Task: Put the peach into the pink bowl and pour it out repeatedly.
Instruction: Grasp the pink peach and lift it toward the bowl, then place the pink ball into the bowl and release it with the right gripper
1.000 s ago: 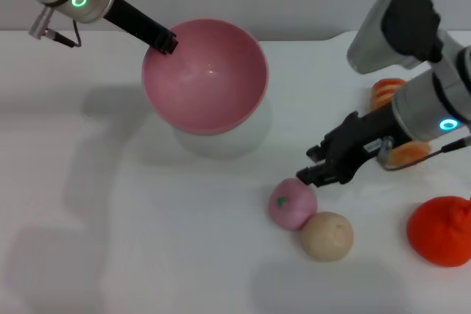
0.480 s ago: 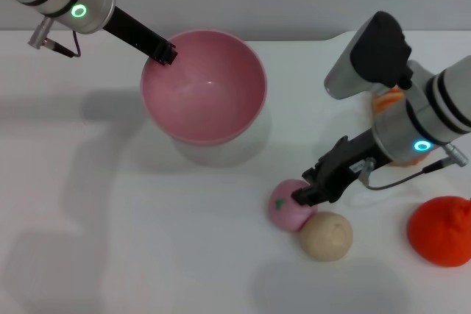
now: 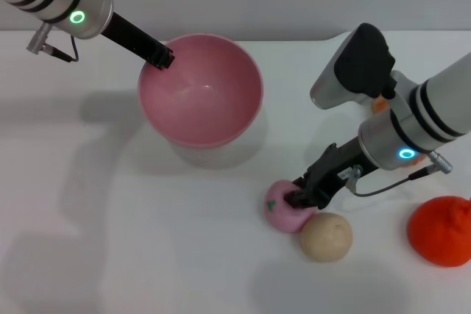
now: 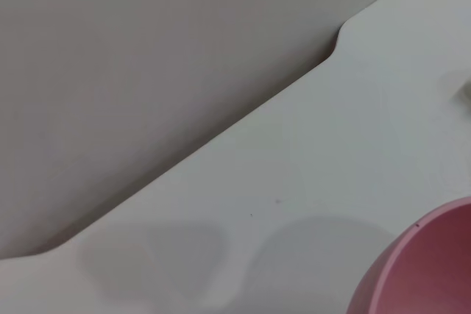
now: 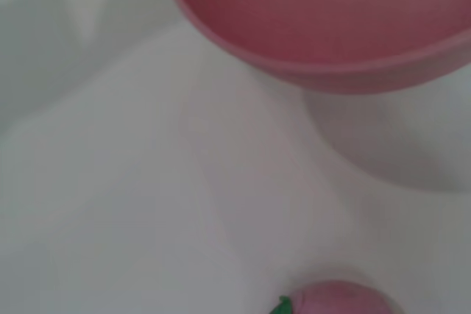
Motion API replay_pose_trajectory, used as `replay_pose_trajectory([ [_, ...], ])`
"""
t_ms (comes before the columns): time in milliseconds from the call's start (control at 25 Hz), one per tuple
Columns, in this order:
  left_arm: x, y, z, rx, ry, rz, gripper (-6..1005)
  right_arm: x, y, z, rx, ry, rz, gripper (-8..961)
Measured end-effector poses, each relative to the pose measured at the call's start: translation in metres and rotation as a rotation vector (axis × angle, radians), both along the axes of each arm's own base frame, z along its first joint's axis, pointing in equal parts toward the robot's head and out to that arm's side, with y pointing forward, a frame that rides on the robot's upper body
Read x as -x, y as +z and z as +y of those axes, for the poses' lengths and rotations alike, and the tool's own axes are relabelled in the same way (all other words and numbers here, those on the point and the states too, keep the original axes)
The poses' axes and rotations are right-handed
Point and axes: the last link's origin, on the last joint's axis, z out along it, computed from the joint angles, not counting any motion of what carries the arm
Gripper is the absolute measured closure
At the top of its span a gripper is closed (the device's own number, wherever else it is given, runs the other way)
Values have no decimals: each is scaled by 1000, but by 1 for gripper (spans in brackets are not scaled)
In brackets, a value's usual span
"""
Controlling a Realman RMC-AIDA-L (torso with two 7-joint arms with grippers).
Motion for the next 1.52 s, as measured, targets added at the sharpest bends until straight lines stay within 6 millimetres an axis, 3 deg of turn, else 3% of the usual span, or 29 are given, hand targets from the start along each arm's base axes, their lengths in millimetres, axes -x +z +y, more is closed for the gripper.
replay_pose_trajectory([
  [160,1,0,1,-7,-4,0,917,0,-2,1,-12,13,-4,651],
  [440,3,2,2,-19,-6,0,913,12,7,5,-45,43,23,889],
  [680,8,4,1,-21,3,7,909,45,37,1,-91,135,73,926],
  [880,10,5,1,-21,8,13,907,94,76,-8,-187,306,130,911],
  [1160,10,2,-4,9,16,23,902,125,102,-10,-275,419,171,890],
  [1280,7,-4,-6,32,8,30,901,132,100,-3,-298,438,186,880],
  [1520,-2,-16,-11,63,-13,40,897,129,73,17,-245,430,191,862],
])
